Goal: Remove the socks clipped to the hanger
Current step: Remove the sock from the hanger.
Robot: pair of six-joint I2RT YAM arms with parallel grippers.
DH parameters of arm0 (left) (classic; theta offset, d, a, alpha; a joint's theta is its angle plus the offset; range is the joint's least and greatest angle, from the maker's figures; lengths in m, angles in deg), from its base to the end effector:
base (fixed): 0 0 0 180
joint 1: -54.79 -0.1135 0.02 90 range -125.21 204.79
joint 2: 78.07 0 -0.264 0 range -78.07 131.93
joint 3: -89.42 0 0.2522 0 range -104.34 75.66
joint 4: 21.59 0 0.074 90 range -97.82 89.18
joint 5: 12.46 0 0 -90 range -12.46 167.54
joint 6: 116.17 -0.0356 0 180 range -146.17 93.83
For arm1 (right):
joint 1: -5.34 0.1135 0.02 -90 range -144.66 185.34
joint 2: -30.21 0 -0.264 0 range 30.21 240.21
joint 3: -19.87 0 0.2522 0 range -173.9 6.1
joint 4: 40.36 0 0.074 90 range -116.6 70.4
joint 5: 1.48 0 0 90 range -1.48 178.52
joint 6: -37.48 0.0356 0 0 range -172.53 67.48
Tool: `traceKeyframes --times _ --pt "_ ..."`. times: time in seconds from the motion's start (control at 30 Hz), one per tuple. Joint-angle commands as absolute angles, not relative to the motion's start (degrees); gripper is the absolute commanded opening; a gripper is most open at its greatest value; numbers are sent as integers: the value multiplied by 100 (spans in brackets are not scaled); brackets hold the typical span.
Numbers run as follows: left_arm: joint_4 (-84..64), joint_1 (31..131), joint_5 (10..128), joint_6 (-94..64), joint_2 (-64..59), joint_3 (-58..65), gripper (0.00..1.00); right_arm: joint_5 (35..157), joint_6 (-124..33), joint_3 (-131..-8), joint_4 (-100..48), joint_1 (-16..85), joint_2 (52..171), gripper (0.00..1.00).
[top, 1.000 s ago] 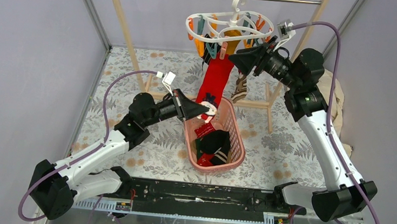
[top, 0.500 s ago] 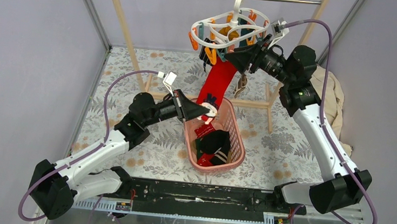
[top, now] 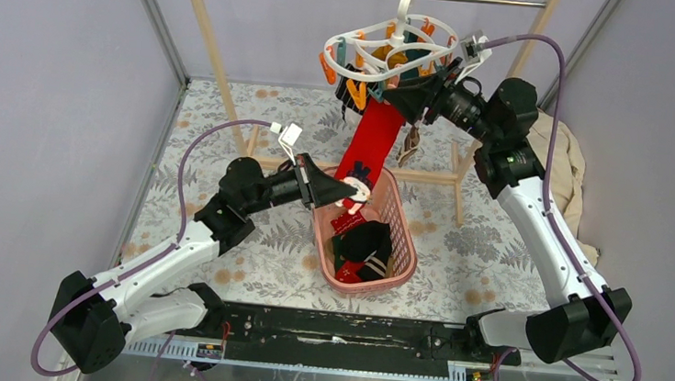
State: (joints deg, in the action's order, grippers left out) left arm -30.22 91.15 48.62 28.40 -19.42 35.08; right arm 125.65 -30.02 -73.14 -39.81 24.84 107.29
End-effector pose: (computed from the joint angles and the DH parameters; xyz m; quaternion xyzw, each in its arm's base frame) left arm 0.1823 -0.1556 0.3279 0.0766 0.6791 -0.6252 0.3769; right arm 0.2777 0.1211 0.4672 -0.2381 0.5810 0.4504 0.6347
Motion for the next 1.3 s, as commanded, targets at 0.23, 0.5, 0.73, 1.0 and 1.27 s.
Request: traceKeyframes --times 0.23,0.5,0.73,1.0,1.27 --pt "-3266 9144 4608 2854 -1971 3362 0 12630 -3070 -7321 -4507 2538 10534 61" --pt "-3235 9144 4549 2824 -1955 3365 0 12668 -3015 -7376 -4549 2538 10567 44" --pt "-3213 9144 4487 2823 -1953 3356 0 12741 -2959 -7501 -4524 2537 10663 20" --pt "-3091 9148 4243 3008 -2149 3346 0 12639 -2992 -7478 -4369 2538 10655 31" --pt "-2560 9315 4188 3111 -2580 3436 2 12432 -2966 -7124 -4176 2533 10414 66"
